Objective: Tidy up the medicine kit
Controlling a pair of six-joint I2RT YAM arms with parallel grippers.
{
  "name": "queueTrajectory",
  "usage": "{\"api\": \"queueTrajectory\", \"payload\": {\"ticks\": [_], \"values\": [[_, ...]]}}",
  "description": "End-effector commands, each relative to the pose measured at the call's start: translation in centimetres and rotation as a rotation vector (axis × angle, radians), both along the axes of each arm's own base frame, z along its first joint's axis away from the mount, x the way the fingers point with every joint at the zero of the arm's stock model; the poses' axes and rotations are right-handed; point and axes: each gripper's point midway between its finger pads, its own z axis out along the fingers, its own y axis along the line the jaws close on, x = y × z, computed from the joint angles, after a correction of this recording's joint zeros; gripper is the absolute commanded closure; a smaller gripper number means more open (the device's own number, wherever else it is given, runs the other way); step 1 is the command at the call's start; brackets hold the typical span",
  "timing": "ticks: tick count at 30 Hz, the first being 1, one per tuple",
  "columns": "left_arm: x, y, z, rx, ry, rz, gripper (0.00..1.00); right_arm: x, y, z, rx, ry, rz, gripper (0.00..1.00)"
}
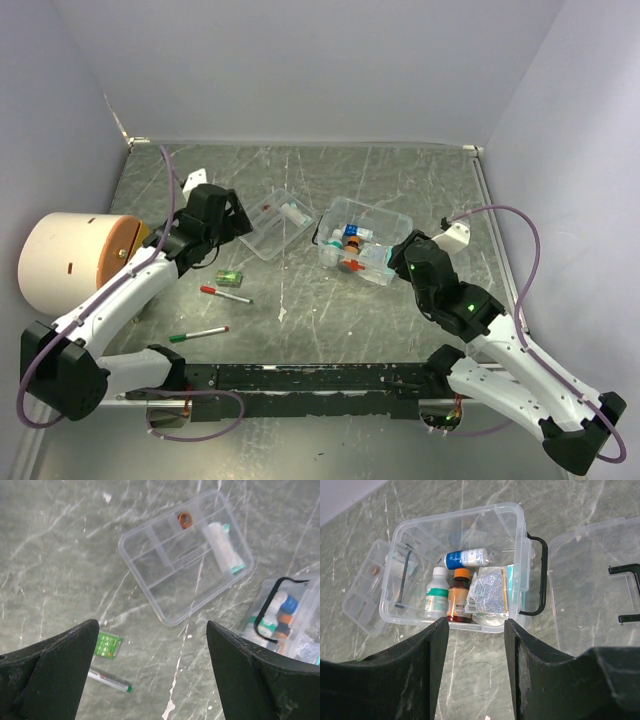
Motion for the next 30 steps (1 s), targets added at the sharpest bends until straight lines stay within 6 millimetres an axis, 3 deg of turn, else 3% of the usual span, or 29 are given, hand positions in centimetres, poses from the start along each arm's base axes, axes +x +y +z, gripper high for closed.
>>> {"api": "queueTrajectory", "payload": {"ticks": [1, 6, 13, 20, 30], "values": [[-2.4, -0.1, -4.0, -0.032, 0.115, 0.003, 0.00, 0.2, -0.3, 0.2, -0.020, -0.015, -0.011, 0.52], [-4.1, 0.3, -8.5, 0.020, 0.239, -0.021, 0.02, 0.3, -0.3, -0.1, -0.028, -0.007, -0.012, 0.52], [-5.9, 1.3, -12.4, 0.141, 0.426, -0.042, 0.04, 0.3, -0.3, -0.3, -0.038, -0.002, -0.010, 0.52], [-5.2, 3.7, -13.4, 0.249, 0.416, 0.036, 0.04, 0.4, 0.2, -0.7, -0.038, 0.009, 0.005, 0.52], [-3.6, 4.3, -15.4, 0.305, 0.404, 0.037, 0.04, 0.8, 0.9, -0.9, -0.073, 0.047, 0.030, 0.52]]}}
